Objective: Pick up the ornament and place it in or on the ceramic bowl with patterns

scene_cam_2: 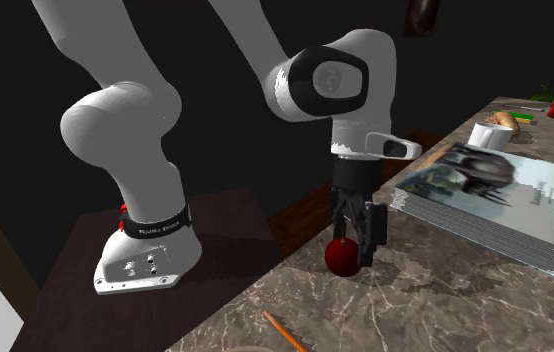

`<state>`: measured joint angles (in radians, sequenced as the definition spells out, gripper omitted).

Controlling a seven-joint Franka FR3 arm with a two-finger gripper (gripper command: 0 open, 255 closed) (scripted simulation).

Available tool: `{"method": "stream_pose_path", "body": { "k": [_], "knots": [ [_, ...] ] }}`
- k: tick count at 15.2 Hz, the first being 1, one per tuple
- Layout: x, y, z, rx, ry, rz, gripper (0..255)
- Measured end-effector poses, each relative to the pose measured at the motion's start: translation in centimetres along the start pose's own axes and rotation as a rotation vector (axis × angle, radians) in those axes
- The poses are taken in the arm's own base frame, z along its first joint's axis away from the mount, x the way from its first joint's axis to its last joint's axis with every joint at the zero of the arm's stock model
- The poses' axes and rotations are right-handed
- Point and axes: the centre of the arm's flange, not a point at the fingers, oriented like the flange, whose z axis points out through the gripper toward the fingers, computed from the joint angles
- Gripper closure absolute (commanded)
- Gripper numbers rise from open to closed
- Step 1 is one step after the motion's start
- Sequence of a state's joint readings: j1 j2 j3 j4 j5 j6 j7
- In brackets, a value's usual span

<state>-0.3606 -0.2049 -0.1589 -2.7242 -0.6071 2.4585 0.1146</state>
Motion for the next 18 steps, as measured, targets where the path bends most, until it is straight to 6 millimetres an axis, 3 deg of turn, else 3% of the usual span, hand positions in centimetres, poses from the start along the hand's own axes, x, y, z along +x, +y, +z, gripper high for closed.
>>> {"method": "stream_pose_path", "body": {
  "k": [5, 6, 18],
  "knots": [
    [0.04, 0.02, 0.22, 0.0, 0.0, 0.0, 0],
    [0.04, 0.02, 0.22, 0.0, 0.0, 0.0, 255],
    [-0.04, 0.21, -0.32, 0.0, 0.001, 0.0, 255]
  ]
}}
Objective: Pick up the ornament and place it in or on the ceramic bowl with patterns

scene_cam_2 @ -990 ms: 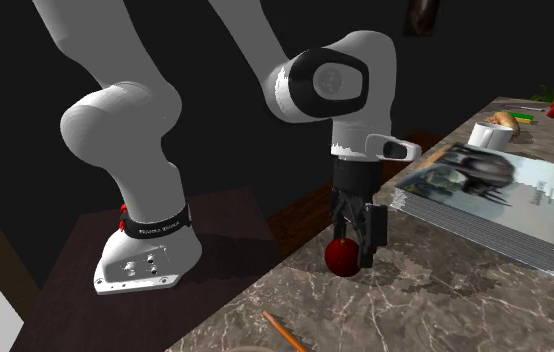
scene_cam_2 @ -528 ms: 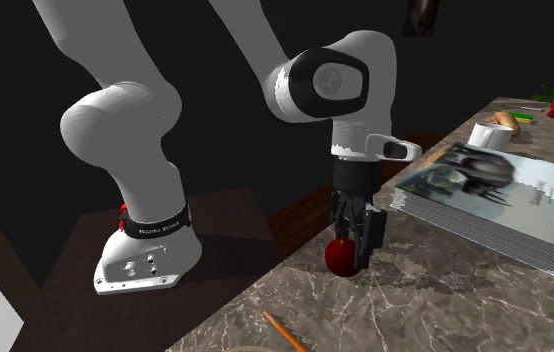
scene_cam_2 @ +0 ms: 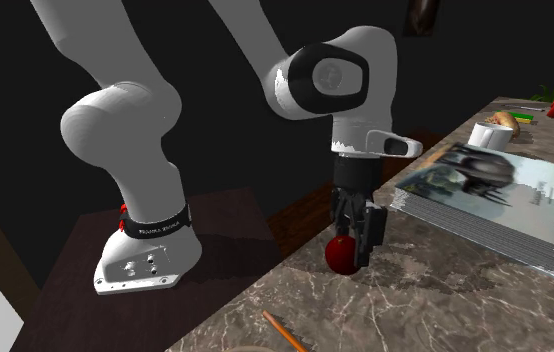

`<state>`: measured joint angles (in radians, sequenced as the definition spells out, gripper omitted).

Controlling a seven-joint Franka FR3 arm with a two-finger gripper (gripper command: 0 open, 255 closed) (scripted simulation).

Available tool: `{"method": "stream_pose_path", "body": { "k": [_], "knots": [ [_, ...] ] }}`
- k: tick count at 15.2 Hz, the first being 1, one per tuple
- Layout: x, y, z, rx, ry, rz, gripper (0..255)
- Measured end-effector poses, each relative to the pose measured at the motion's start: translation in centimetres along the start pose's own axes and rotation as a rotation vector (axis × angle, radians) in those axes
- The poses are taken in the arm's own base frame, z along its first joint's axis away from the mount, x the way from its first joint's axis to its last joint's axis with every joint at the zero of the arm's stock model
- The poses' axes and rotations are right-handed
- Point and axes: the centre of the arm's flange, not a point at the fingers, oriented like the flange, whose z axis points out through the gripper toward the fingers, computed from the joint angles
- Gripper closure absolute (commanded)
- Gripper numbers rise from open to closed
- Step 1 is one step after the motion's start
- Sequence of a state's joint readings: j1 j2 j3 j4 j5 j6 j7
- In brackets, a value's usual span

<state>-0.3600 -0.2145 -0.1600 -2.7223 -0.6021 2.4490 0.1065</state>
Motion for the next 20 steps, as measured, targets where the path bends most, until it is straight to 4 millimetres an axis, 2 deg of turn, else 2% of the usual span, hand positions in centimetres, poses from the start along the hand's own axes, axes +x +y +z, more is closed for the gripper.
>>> {"method": "stream_pose_path", "body": {
  "k": [20],
  "knots": [
    [-1.0, 3.3, -9.9, 0.0, 0.0, 0.0, 255]
  ]
}}
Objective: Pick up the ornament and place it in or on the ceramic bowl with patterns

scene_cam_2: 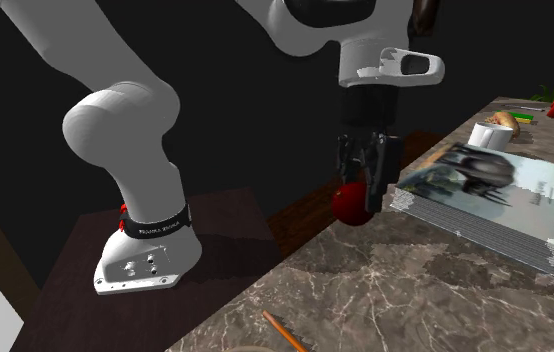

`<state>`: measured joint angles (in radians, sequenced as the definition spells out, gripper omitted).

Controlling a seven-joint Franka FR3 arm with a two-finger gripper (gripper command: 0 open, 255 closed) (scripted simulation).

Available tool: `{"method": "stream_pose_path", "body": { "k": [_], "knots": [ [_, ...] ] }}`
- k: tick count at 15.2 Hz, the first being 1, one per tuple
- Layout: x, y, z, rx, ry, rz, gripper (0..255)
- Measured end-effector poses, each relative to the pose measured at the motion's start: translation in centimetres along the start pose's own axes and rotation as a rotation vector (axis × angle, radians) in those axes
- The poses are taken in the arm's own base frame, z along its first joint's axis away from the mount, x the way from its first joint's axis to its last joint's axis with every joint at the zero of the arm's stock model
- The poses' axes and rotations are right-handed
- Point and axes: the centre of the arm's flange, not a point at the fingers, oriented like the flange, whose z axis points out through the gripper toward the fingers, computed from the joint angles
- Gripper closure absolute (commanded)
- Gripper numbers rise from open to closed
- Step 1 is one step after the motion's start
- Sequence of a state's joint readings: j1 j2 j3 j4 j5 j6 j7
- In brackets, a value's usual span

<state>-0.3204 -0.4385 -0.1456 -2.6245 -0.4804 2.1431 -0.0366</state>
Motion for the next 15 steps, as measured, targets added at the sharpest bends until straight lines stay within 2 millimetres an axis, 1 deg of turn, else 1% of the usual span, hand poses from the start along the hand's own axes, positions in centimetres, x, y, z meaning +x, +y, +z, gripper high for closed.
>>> {"method": "stream_pose_path", "body": {
  "k": [1, 2, 4, 6, 8, 9, 10, 11, 14, 15],
  "knots": [
    [-0.1, 0.1, -0.5, 0.0, 0.0, 0.0, 255],
    [-0.4, 0.6, -0.4, 0.0, 0.0, 0.0, 255],
    [-1.6, 2.2, 0.2, 0.0, -0.001, 0.001, 255],
    [-3.5, 3.9, 0.7, 0.0, -0.001, 0.002, 255],
    [-5.2, 5.2, 1.8, 0.001, -0.001, 0.001, 255],
    [-6.3, 6.4, 2.3, 0.001, -0.001, 0.003, 255],
    [-7.0, 7.3, 2.8, 0.001, -0.001, 0.002, 255],
    [-8.0, 8.5, 2.9, 0.001, -0.001, 0.003, 255],
    [-10.4, 10.8, 4.4, 0.001, -0.001, 0.001, 255],
    [-11.4, 11.9, 4.9, 0.001, -0.001, 0.002, 255]
  ]
}}
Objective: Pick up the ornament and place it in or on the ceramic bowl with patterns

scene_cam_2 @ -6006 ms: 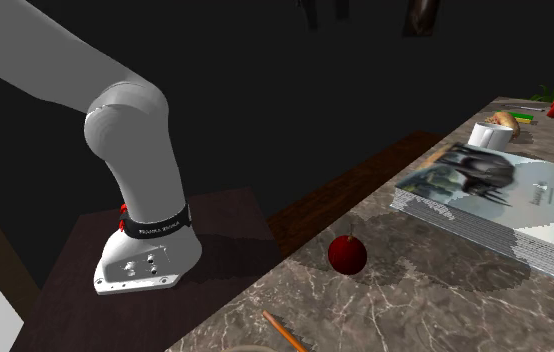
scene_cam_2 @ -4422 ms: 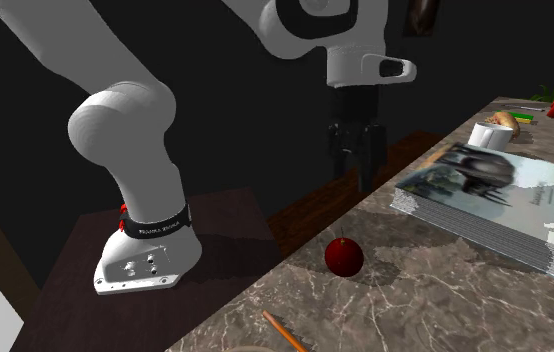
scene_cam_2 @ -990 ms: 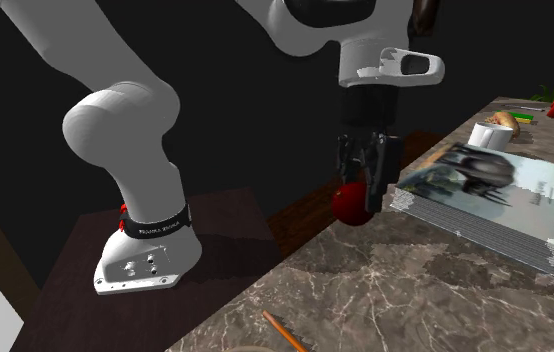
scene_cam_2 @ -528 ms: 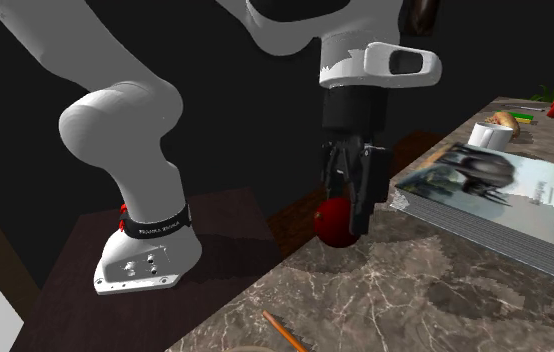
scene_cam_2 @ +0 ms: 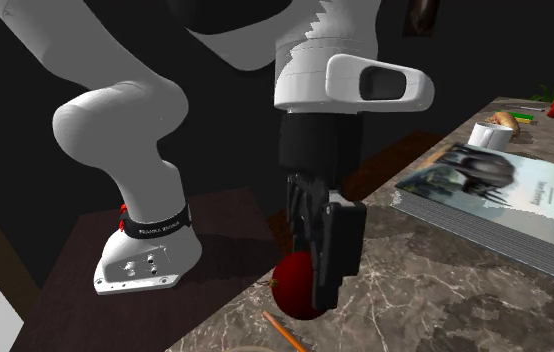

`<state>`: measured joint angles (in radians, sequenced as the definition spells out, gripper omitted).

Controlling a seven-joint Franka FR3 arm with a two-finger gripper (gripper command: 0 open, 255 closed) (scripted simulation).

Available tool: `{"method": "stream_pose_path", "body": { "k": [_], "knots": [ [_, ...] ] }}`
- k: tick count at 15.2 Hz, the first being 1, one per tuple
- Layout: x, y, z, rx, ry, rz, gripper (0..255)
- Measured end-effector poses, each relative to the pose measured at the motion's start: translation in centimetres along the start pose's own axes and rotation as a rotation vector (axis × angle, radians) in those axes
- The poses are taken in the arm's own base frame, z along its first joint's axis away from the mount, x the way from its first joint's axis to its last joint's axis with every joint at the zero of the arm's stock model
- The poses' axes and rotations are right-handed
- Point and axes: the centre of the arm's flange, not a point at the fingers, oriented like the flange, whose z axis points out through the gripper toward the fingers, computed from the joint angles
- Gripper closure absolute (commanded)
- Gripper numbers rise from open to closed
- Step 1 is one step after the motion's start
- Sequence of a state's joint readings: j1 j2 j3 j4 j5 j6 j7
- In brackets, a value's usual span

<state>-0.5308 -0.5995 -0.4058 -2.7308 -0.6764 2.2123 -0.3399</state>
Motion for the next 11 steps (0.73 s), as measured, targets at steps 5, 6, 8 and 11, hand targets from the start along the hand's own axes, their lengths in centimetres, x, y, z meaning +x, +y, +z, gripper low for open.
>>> {"method": "stream_pose_path", "body": {
  "k": [5, 6, 8, 11],
  "knots": [
    [-4.5, 4.2, 1.8, 0.0, 0.0, 0.0, 255],
    [-5.3, 5.2, 2.4, 0.0, 0.0, -0.001, 255],
    [-6.7, 6.6, 3.5, 0.0, 0.0, -0.001, 255],
    [-7.1, 6.6, 5.1, 0.0, 0.0, -0.002, 255]
  ]
}}
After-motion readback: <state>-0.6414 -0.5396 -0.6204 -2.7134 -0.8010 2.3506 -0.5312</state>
